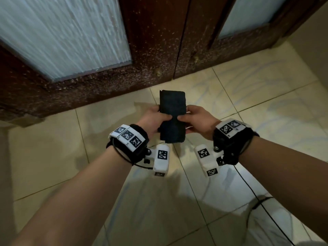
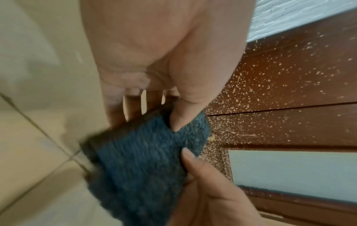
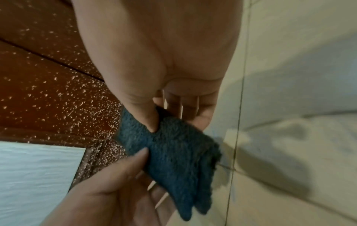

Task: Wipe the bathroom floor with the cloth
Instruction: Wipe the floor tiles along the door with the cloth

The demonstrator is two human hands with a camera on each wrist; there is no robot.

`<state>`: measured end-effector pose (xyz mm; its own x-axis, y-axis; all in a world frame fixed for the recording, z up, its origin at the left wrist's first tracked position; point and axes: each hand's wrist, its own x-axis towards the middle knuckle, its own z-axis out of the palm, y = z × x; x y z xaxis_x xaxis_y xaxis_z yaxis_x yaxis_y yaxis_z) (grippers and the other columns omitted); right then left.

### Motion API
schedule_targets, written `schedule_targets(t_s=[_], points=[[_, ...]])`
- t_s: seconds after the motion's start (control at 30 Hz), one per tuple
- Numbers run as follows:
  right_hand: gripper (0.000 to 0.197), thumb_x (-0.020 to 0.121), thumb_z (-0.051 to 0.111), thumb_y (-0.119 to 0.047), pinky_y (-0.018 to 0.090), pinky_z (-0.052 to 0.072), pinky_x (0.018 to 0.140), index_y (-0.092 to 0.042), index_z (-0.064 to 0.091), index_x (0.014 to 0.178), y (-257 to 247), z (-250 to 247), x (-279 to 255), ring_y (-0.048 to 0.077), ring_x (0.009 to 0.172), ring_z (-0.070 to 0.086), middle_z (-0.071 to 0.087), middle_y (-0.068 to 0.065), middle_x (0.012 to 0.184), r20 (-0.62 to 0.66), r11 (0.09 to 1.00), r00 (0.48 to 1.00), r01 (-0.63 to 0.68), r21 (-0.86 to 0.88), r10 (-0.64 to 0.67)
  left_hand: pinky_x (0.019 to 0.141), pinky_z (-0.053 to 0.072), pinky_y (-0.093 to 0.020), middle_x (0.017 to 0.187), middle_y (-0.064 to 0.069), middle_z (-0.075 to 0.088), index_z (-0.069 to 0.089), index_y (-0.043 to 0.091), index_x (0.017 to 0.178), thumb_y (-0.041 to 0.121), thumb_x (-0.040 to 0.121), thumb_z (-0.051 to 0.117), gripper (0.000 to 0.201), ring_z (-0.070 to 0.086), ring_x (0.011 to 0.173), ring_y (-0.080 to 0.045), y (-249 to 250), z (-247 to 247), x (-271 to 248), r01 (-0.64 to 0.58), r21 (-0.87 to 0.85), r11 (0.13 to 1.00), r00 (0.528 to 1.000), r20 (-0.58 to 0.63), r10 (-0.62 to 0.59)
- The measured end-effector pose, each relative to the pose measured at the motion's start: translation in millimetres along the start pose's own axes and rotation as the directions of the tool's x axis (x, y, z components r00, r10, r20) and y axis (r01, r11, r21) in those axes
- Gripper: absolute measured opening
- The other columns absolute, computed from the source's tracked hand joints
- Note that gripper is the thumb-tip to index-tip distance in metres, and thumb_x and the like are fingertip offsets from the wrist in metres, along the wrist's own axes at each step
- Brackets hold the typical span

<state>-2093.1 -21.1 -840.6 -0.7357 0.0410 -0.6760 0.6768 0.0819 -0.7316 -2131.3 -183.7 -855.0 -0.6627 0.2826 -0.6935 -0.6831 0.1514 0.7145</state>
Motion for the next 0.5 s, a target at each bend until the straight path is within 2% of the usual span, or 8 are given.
schedule_targets(t_s=[0.1,0.2,0.27,0.37,0.43,0.5], points=[[0.011,0.093,0.063,-0.006,0.052,0.057,0.085,-0.009,0.060,0.103,-11.5,-5.7,6.9,0.036,0.097,0.067,0.067,0.019,0.103,-0.079,0.979,0.994,0.063,-0.196,-0.080,0.083,0.054,-0.038,0.113,-0.008,0.066,0.060,0.016,0.124,0.010,0.091,0.061,0.033,0.063,0.100,-0.022,-9.4,-10.3,6.1,0.001,0.171,0.985,0.993,-0.116,0.020],[0.015,0.091,0.064,-0.010,0.043,0.058,0.079,-0.010,0.061,0.106,-21.7,-13.3,20.8,0.032,0.090,0.067,0.069,0.018,0.101,-0.158,0.914,0.976,0.078,-0.397,-0.152,0.077,0.051,-0.029,0.113,-0.004,0.062,0.061,0.019,0.120,0.013,0.090,0.061,0.031,0.058,0.091,-0.016,-22.3,-40.9,7.9,0.013,0.316,0.949,0.962,-0.263,0.074],[0.018,0.089,0.065,-0.014,0.042,0.057,0.081,-0.011,0.063,0.107,-22.3,-13.0,29.7,0.031,0.090,0.066,0.069,0.017,0.100,-0.203,0.870,0.963,0.058,-0.489,-0.178,0.084,0.051,-0.031,0.118,-0.003,0.059,0.060,0.023,0.119,0.016,0.087,0.063,0.032,0.059,0.098,-0.019,-32.5,-65.6,4.4,0.045,0.410,0.911,0.943,-0.318,0.096],[0.019,0.087,0.066,-0.017,0.046,0.056,0.084,-0.009,0.065,0.104,-18.9,3.1,38.4,0.031,0.092,0.066,0.069,0.017,0.099,-0.170,0.843,0.970,0.058,-0.534,-0.174,0.096,0.049,-0.040,0.124,-0.004,0.056,0.061,0.031,0.113,0.023,0.080,0.063,0.035,0.054,0.113,-0.027,-45.1,-95.6,-1.3,0.153,0.575,0.803,0.904,-0.411,0.122],[0.019,0.087,0.067,-0.017,0.043,0.057,0.083,-0.008,0.067,0.104,-16.5,18.7,41.5,0.031,0.093,0.066,0.069,0.015,0.097,-0.108,0.857,0.979,0.097,-0.506,-0.175,0.097,0.047,-0.040,0.125,-0.005,0.053,0.060,0.031,0.116,0.022,0.080,0.063,0.037,0.049,0.117,-0.028,-50.0,-107.3,-6.2,0.199,0.638,0.744,0.890,-0.436,0.136],[0.022,0.085,0.068,-0.018,0.036,0.056,0.082,-0.013,0.067,0.107,-12.4,28.2,45.7,0.029,0.097,0.066,0.069,0.012,0.101,-0.096,0.848,0.977,0.112,-0.518,-0.188,0.100,0.045,-0.042,0.127,-0.005,0.051,0.060,0.030,0.118,0.023,0.080,0.063,0.039,0.047,0.119,-0.029,-52.5,-116.0,-11.3,0.206,0.674,0.710,0.882,-0.442,0.164]])
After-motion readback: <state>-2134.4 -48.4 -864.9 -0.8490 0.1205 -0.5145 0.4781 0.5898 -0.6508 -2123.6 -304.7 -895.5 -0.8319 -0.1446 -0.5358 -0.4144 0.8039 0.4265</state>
